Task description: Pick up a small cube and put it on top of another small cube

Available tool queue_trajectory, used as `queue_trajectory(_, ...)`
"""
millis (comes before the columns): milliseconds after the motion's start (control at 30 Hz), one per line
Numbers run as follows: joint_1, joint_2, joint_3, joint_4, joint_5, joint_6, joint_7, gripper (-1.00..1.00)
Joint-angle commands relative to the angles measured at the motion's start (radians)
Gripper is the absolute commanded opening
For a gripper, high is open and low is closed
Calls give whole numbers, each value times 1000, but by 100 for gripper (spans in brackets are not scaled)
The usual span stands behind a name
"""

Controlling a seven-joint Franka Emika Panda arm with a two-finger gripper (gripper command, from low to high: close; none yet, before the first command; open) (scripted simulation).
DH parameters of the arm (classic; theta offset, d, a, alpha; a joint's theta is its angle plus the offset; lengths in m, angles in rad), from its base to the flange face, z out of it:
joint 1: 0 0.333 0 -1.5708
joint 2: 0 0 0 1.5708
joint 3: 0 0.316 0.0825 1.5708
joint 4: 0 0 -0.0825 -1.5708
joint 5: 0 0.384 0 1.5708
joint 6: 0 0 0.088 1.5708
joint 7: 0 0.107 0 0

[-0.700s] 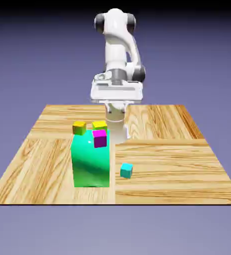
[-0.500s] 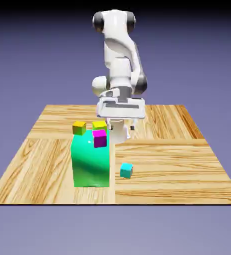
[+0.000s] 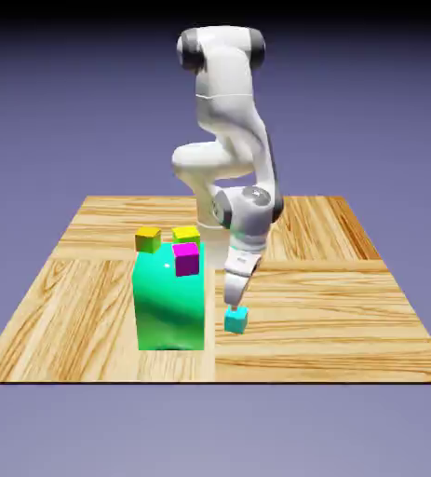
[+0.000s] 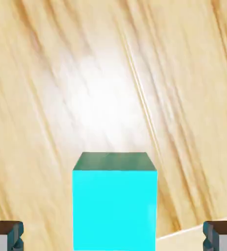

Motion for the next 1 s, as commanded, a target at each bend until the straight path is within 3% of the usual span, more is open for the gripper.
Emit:
queue_trajectory(0, 0, 36, -6, 6, -20, 30, 16, 0)
queue_trajectory(133, 0, 159, -27, 28, -88, 132, 72, 0)
queue_trajectory(167, 0, 159, -27, 28, -88, 132, 72, -100)
queue_trajectory(500, 0, -109, 18, -19, 60, -90, -49, -100)
queue_trajectory(600, 54, -176, 97, 72, 40, -187, 78, -100)
queue_trajectory(967, -156, -471, 104, 224, 170, -665, 543, -100)
